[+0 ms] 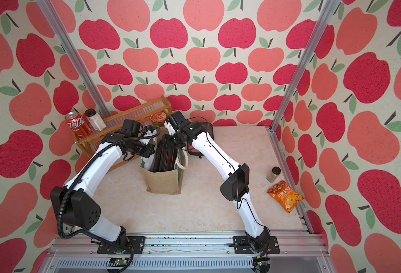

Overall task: Remove the ping pong set from the canvas bag
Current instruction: Pick up the ping pong set from the canvas bag.

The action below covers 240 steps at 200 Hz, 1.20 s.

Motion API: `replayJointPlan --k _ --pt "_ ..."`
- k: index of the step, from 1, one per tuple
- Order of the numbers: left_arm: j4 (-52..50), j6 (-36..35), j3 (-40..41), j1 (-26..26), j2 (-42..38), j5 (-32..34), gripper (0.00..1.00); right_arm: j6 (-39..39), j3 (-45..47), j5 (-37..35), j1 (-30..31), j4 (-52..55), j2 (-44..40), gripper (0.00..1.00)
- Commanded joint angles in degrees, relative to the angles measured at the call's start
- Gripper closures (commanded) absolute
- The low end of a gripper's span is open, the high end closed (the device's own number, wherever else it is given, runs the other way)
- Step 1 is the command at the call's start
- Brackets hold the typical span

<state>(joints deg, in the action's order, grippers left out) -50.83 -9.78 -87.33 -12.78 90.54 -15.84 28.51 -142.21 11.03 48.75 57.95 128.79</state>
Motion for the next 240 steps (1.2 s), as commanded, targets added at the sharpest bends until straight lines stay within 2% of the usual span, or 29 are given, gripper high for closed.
replayJointPlan --k 1,60,97,146,198,240 --pt "1.13 0.55 -2.41 -0.41 0.33 0.03 1.0 -1.17 0.71 -4.33 -0.05 3.62 2.36 0.48" --pt "1.34 0.55 -1.54 -0.36 -0.19 0.31 1.0 -0.71 -4.07 -7.24 -1.98 5.75 8.77 0.52" --pt "1.43 0.53 -1.31 -0.17 -0.47 0.25 1.0 -0.91 -3.82 -8.46 -2.61 6.66 10.1 0.53" --pt "1.61 0.63 -0.93 0.19 -0.66 0.05 1.0 -1.35 -1.36 -10.32 -3.11 7.03 8.94 0.57" --pt "1.78 0.56 -0.57 0.29 -0.66 0.1 1.0 -0.56 4.65 -7.44 -3.22 1.65 5.07 0.57" --pt "1.7 0.54 -0.61 0.36 -0.84 0.04 1.0 -2.44 -2.25 -9.97 -3.24 8.23 9.7 0.58"
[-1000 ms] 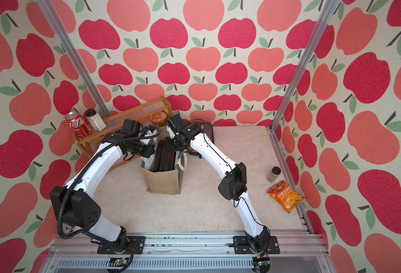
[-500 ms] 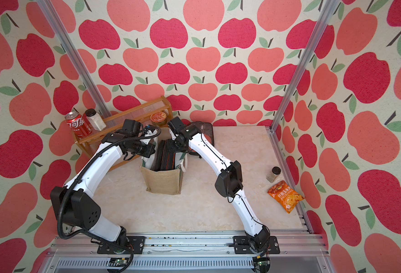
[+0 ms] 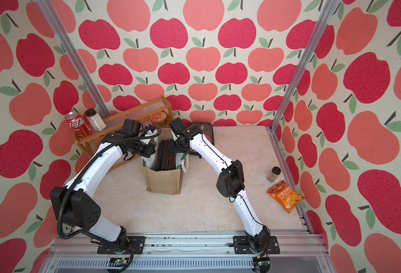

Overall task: Remove the ping pong set from the canvas bag
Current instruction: Pick up the ping pong set from the canvas bag.

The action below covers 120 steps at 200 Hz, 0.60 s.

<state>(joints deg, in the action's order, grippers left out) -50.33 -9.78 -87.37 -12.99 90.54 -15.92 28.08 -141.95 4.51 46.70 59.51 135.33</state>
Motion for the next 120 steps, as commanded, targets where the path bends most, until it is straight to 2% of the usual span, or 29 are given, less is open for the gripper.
replayJointPlan --k 1,50,120 --pt "1.19 0.55 -0.54 0.55 -0.82 0.11 1.0 -2.08 -2.57 -3.41 -1.18 6.76 3.22 0.58" --pt "1.28 0.45 -0.52 0.51 -0.7 0.23 1.0 -5.77 -11.6 -1.92 0.35 14.57 10.47 0.57" --pt "1.28 0.46 -0.87 0.13 -0.13 0.26 1.0 -9.42 -9.72 -4.25 2.67 18.5 12.79 0.58"
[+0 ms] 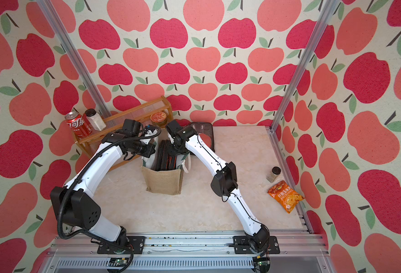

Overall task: Remove the ping pong set from the canvas bag
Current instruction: Pick up the ping pong set from the canvas bag.

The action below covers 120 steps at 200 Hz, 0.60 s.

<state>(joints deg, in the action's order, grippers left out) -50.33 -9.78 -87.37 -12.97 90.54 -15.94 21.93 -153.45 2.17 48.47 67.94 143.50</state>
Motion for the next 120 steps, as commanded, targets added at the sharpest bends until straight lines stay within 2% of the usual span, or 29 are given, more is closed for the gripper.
replayJointPlan --k 1,37,51,120 --pt "1.28 0.46 -0.87 0.12 -0.07 0.29 1.0 -3.33 1.85 -1.91 0.92 10.04 4.6 0.59" --pt "1.28 0.38 -0.87 0.05 -0.08 0.32 1.0 -4.03 2.35 0.21 0.85 8.55 4.8 0.85" --pt "1.28 0.23 -0.78 0.01 -0.19 0.62 1.0 -3.9 1.98 0.58 0.51 8.22 4.66 1.0" --pt "1.66 0.2 -0.61 0.65 -0.21 1.64 1.0 -3.98 -1.08 -3.17 0.09 3.33 -5.45 1.0"
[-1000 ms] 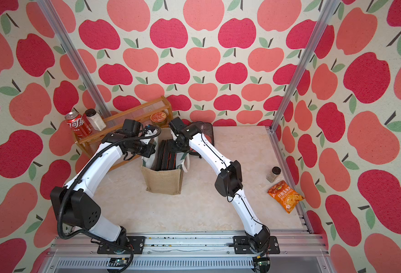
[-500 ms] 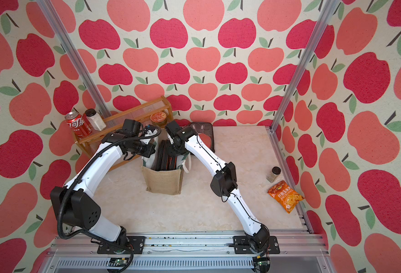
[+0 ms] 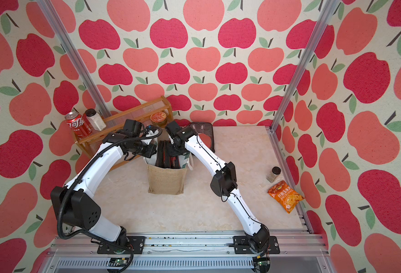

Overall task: Remove the ping pong set from the canvas bag
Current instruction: Pick up the ping pong set from the canvas bag.

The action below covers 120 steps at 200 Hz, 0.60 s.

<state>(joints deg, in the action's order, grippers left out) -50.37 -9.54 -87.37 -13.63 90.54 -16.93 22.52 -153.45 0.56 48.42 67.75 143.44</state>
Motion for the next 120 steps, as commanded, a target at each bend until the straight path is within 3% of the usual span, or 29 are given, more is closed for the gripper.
replayJointPlan --k 1,120 --pt "1.69 -0.04 -0.61 1.31 -0.25 2.66 1.0 -4.54 -1.07 -1.67 0.11 3.49 -5.59 1.0" --pt "1.81 0.02 0.09 3.14 -1.75 2.19 1.0 -5.44 -0.33 -3.2 0.79 -8.47 -19.35 1.0"
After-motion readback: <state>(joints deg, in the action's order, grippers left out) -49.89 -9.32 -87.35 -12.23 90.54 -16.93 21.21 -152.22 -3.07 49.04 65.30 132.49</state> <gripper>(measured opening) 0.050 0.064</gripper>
